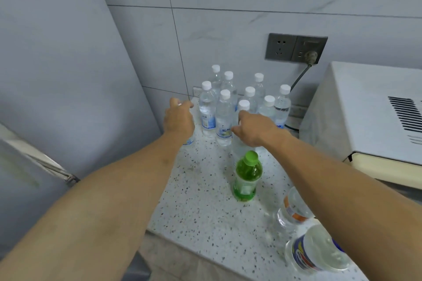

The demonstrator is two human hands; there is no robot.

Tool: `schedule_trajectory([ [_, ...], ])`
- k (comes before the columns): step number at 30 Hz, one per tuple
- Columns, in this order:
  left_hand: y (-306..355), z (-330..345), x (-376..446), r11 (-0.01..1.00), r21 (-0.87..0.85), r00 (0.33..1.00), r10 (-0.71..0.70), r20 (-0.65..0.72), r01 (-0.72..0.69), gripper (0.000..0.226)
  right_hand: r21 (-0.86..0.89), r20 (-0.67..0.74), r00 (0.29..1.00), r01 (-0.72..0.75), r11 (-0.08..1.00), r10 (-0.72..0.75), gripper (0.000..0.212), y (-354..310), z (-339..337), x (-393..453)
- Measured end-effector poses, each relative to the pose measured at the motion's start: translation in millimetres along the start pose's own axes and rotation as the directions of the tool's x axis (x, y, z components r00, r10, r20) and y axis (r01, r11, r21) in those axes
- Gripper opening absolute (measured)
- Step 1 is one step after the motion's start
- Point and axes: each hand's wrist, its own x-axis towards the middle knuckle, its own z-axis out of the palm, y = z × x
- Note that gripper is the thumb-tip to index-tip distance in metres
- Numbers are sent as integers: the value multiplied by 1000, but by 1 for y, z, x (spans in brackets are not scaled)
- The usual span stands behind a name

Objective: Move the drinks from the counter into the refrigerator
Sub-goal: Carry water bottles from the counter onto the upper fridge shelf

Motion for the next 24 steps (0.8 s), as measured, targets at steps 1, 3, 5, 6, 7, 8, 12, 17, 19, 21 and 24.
schedule_trajectory([
  [1, 1, 0, -8, 1000, -31, 1000, 5, 3, -5, 34, 7, -4, 1000, 13, 1000, -13, 40, -1, 0, -2],
  [3, 3, -1, -23, 996, -94, 1000, 9, 17, -7, 29, 38, -48, 998, 46, 998, -45, 34, -5, 1, -6],
  [5, 1, -7, -37, 992, -122, 1000, 14, 1, -14, 26, 44, -81, 993, 89, 995, -85, 31, -12, 1, -10],
  [6, 1, -11, -44, 990, -141, 1000, 2, -25, -5, 24, 35, -82, 990, 115, 993, -112, 28, -16, 1, -12],
  [7, 1, -17, -51, 987, -163, 998, -22, -51, 14, 23, 34, -79, 988, 138, 990, -135, 23, -22, 0, -14],
  [8, 2, -23, -58, 983, -183, 996, -44, -72, 30, 23, 49, -80, 986, 152, 987, -148, 19, -27, -1, -15],
  [12, 5, -39, -98, 971, -241, 994, -29, -107, 2, 27, 211, -164, 980, 149, 966, -115, 23, -50, -4, -21],
  [17, -18, -40, -141, 957, -290, 995, 0, -96, -28, 27, 441, -207, 978, 114, 890, -22, 24, -70, 12, -38],
  [19, -26, -36, -151, 958, -284, 991, 11, -132, -49, 25, 449, -212, 977, 106, 887, -9, 25, -74, 25, -44],
  [21, -33, -30, -157, 954, -289, 981, 29, -193, -85, 30, 446, -249, 968, 97, 890, 20, 28, -74, 41, -50],
  [24, -42, -16, -166, 924, -374, 970, -15, -242, -79, 39, 492, -386, 916, 108, 864, 106, 27, -72, 65, -58],
])
